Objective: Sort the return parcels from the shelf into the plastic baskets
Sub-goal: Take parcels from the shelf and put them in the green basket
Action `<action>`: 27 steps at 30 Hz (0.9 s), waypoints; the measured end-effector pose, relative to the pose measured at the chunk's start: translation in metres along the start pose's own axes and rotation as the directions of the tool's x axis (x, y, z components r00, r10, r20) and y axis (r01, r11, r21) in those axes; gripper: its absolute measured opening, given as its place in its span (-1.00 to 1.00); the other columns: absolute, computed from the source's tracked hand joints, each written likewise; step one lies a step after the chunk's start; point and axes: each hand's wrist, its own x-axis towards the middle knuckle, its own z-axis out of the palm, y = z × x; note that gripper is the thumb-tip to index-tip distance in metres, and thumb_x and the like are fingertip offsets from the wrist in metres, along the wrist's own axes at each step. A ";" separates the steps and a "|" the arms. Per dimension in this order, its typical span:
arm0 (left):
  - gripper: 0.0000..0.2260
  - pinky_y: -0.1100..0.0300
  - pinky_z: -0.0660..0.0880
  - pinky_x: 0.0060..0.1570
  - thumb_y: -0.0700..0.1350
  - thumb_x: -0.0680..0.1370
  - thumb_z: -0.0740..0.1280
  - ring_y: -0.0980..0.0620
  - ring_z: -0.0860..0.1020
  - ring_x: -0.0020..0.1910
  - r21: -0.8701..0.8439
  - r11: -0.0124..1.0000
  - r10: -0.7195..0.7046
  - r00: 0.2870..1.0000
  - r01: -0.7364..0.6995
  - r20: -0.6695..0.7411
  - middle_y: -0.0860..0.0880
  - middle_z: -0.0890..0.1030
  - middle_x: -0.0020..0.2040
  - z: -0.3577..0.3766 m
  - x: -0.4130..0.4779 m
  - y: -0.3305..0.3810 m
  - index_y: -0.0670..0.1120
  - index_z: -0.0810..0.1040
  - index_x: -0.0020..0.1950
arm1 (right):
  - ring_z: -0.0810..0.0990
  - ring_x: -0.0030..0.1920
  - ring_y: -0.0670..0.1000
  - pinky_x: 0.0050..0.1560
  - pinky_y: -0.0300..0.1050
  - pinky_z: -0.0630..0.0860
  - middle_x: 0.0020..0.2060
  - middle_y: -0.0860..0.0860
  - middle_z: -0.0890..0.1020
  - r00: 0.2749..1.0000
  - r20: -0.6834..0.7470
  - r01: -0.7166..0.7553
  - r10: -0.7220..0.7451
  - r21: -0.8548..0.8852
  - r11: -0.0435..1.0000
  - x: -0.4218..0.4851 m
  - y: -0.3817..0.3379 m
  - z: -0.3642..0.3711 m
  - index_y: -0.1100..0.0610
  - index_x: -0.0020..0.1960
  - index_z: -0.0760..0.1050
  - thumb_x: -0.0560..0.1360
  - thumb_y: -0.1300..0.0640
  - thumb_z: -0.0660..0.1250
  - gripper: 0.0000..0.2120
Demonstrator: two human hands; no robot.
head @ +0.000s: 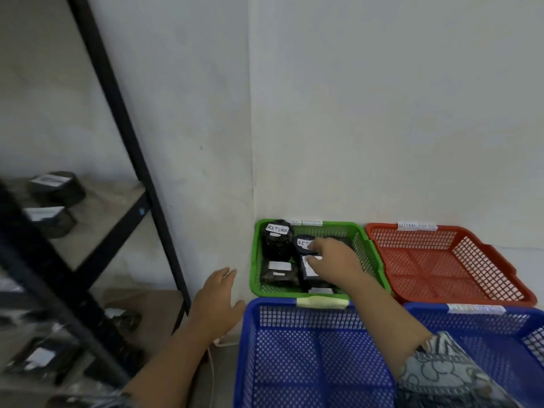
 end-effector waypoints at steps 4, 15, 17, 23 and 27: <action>-0.35 0.15 0.03 0.46 0.02 0.56 0.22 0.04 -0.01 0.51 0.027 0.999 0.030 0.994 -0.028 -0.101 -0.02 -0.01 0.55 -0.042 -0.045 -0.019 -0.08 -0.03 0.54 | 0.48 0.24 0.03 0.14 -0.09 0.42 0.27 -0.02 0.50 0.993 -0.102 0.057 -0.056 0.009 0.998 -0.048 -0.068 -0.010 -0.03 0.34 0.42 0.54 -0.09 0.25 -0.62; -0.33 0.11 0.04 0.46 0.02 0.52 0.24 0.01 0.00 0.51 0.113 0.987 0.145 0.934 -0.114 -0.326 -0.02 0.05 0.54 -0.165 -0.194 -0.086 -0.08 0.02 0.54 | 0.44 0.28 0.02 0.15 -0.10 0.39 0.35 -0.01 0.38 0.893 -0.331 0.337 -0.307 0.037 0.941 -0.168 -0.269 -0.032 0.00 0.38 0.34 0.56 -0.08 0.22 -0.58; -0.33 0.12 0.03 0.45 0.03 0.53 0.25 0.02 -0.01 0.52 0.123 0.986 0.154 0.917 -0.116 -0.369 -0.01 0.03 0.55 -0.187 -0.217 -0.096 -0.06 0.01 0.54 | 0.44 0.28 0.02 0.15 -0.10 0.39 0.36 -0.02 0.37 0.863 -0.363 0.388 -0.351 0.032 0.921 -0.182 -0.306 -0.042 0.01 0.39 0.33 0.57 -0.07 0.21 -0.58; -0.35 0.08 0.04 0.48 0.03 0.54 0.24 0.04 -0.03 0.51 0.172 0.980 0.168 0.860 -0.096 -0.482 0.00 0.03 0.54 -0.262 -0.265 -0.125 -0.05 0.01 0.54 | 0.45 0.27 0.03 0.18 -0.06 0.42 0.35 -0.02 0.40 0.742 -0.465 0.543 -0.483 -0.005 0.839 -0.208 -0.415 -0.086 0.01 0.39 0.33 0.55 -0.07 0.23 -0.56; -0.37 0.12 0.03 0.47 0.02 0.54 0.24 0.04 0.01 0.50 0.232 0.971 0.182 0.796 -0.054 -0.578 -0.01 0.08 0.53 -0.321 -0.285 -0.145 -0.07 0.04 0.53 | 0.47 0.23 0.05 0.13 -0.04 0.43 0.34 -0.02 0.39 0.667 -0.486 0.612 -0.565 -0.076 0.788 -0.214 -0.484 -0.109 0.01 0.37 0.34 0.55 -0.07 0.21 -0.58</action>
